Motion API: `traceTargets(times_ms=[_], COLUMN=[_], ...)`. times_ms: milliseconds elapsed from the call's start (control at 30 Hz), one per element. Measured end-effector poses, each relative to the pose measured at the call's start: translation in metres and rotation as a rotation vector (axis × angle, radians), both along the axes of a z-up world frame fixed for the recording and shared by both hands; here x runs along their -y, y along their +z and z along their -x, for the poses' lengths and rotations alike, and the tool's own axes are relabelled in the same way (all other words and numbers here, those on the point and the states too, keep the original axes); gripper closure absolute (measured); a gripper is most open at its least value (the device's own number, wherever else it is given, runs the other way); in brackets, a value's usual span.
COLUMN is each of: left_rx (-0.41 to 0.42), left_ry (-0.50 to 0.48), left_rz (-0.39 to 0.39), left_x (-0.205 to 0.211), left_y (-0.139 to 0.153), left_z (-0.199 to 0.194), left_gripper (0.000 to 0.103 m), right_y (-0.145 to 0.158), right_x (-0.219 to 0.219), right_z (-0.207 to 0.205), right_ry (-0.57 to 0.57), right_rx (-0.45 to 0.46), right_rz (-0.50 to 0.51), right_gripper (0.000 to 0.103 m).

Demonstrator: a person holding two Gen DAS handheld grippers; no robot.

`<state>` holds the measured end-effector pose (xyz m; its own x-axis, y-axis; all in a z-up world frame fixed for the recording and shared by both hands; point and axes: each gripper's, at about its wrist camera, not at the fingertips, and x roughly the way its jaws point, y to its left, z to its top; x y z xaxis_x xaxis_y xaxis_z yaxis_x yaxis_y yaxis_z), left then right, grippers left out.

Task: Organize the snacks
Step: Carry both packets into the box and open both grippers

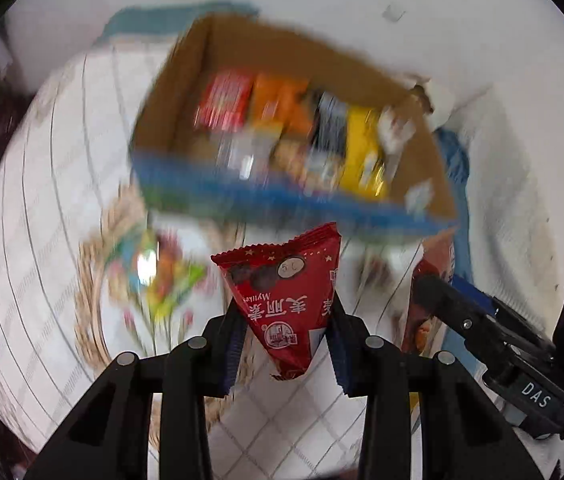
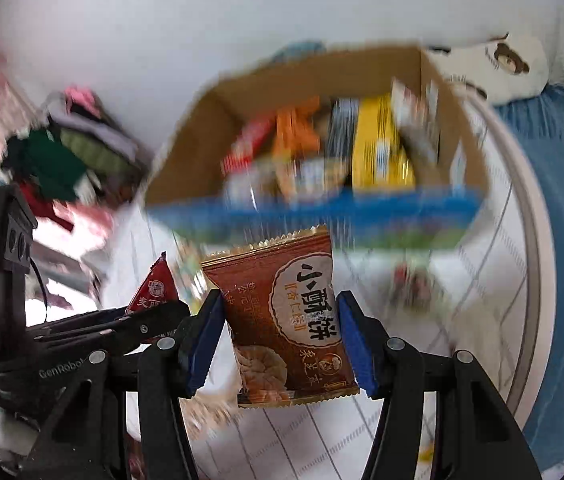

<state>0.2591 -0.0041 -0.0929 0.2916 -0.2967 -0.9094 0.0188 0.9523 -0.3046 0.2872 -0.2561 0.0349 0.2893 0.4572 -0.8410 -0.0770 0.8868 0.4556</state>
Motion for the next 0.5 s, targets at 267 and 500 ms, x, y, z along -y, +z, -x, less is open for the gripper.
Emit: traceTargets(times_ms=[267, 500], left_rx=[-0.023, -0.109], left_ry=[-0.048, -0.029], left_rz=[-0.19, -0.302], left_x=[0.017, 0.006], left_y=[0.003, -0.036], left_z=[-0.099, -0.139], left_gripper=[0.069, 0.068], right_y=[0.014, -0.053], right_x=[0.026, 0.035], right_z=[-0.103, -0.144], right_ry=[-0.075, -0.094], right_rx=[0.019, -0.108], right_rz=[0.09, 0.158], right_gripper=[0.044, 0.043])
